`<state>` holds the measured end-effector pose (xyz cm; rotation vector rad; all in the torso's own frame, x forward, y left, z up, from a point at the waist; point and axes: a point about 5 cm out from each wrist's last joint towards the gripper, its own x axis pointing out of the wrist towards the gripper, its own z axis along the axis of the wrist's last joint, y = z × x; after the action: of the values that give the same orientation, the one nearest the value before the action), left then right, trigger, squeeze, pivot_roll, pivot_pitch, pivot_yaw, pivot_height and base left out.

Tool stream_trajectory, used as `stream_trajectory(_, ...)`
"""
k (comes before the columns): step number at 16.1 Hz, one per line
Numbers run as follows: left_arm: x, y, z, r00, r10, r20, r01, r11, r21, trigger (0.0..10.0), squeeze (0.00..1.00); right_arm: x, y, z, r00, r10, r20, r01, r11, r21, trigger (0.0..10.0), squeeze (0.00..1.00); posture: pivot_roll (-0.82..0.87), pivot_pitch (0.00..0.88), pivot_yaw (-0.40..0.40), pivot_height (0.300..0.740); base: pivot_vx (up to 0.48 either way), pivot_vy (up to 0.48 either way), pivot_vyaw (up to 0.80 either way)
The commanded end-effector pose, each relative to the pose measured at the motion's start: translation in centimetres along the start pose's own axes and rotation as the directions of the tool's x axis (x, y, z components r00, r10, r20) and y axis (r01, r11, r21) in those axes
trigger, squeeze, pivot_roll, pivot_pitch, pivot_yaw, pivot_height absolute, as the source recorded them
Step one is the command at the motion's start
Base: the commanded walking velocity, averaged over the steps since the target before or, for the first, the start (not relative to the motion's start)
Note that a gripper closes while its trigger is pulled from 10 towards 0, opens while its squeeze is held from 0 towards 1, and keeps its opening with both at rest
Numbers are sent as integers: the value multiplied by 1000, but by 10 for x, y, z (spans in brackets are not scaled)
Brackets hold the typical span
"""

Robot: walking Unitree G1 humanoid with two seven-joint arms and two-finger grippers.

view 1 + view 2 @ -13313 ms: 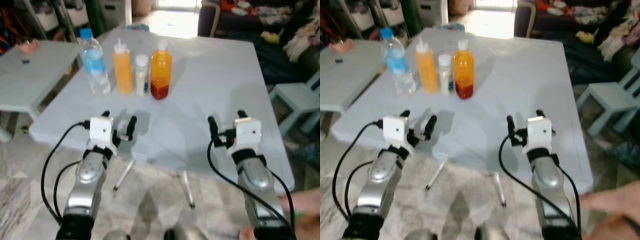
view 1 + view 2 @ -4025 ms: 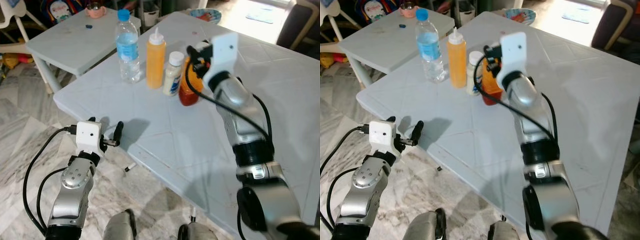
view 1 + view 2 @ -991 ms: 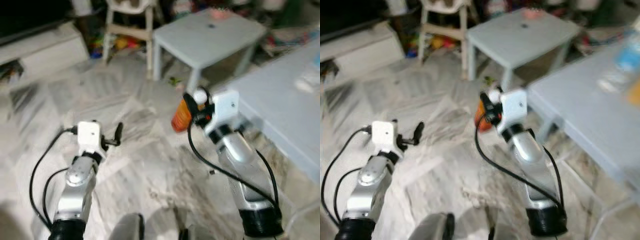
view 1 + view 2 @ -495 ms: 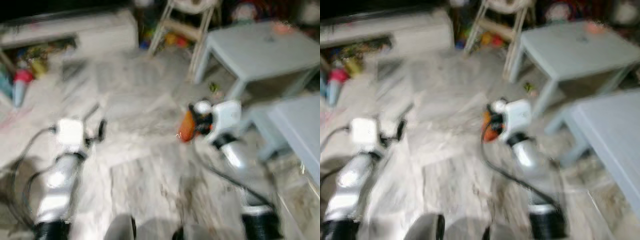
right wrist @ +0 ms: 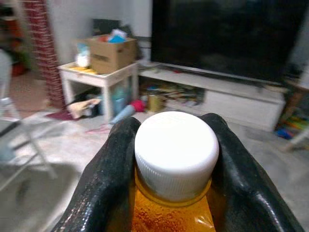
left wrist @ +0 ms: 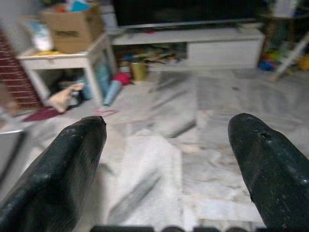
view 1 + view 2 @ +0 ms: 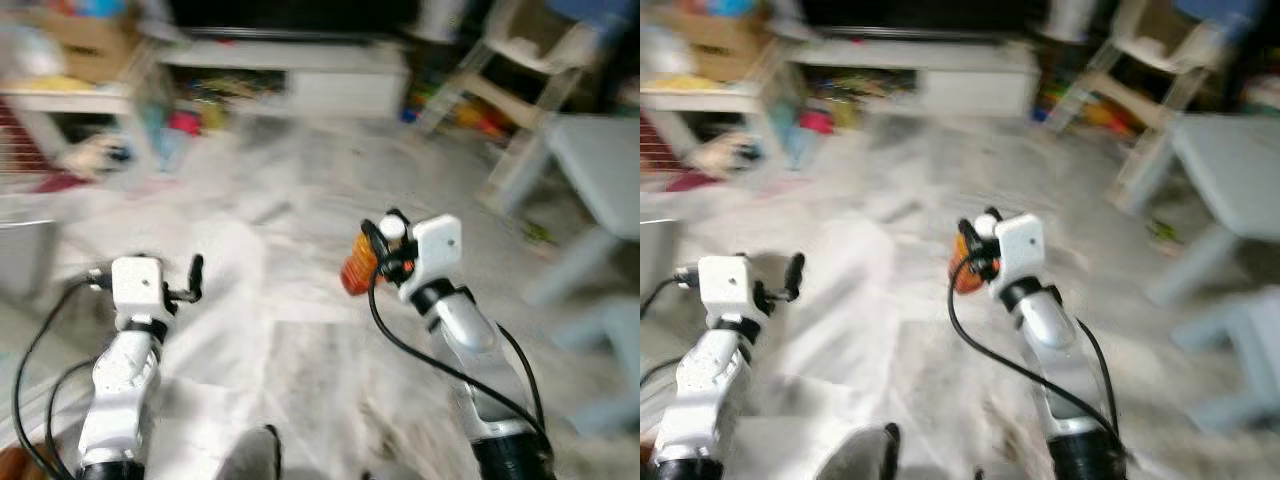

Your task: Restocking fridge

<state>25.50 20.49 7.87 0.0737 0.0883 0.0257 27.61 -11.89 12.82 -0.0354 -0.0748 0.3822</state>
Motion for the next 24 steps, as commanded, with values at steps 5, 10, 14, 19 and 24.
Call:
stream_trajectory(5, -1, -2, 1, 1000, 4, -5, -4, 1000, 23, 10000, 0, -9, -17, -6, 997, -74, 6, 74, 997, -4, 10000, 0, 48, 25, -26, 740, 0, 448, 739)
stream_trajectory(10, 3, -11, 0, 999, -41, -19, 42, 999, 36, 10000, 0, -9, -19, -9, 996, -89, -2, 88, 996, -2, 10000, 0, 38, 21, -21, 740, 0, 466, 85)
stream_trajectory(14, 3, -13, -1, 998, -54, -39, 55, 998, 24, 10000, 0, -7, -20, -10, 996, -93, -2, 93, 996, -3, 10000, 0, 40, 23, -23, 740, -284, 390, 0)
stream_trajectory(19, 4, -15, 1, 997, -73, -35, 75, 996, 41, 10000, 0, -6, -12, -10, 998, -68, 3, 68, 998, -6, 10000, 0, 35, 32, -19, 740, -299, 378, 0)
stream_trajectory(24, 6, -17, 1, 996, -76, -38, 78, 996, 40, 10000, 0, -5, -12, -8, 998, -55, 18, 55, 998, -9, 10000, 0, 32, 36, -17, 740, -322, 359, 0)
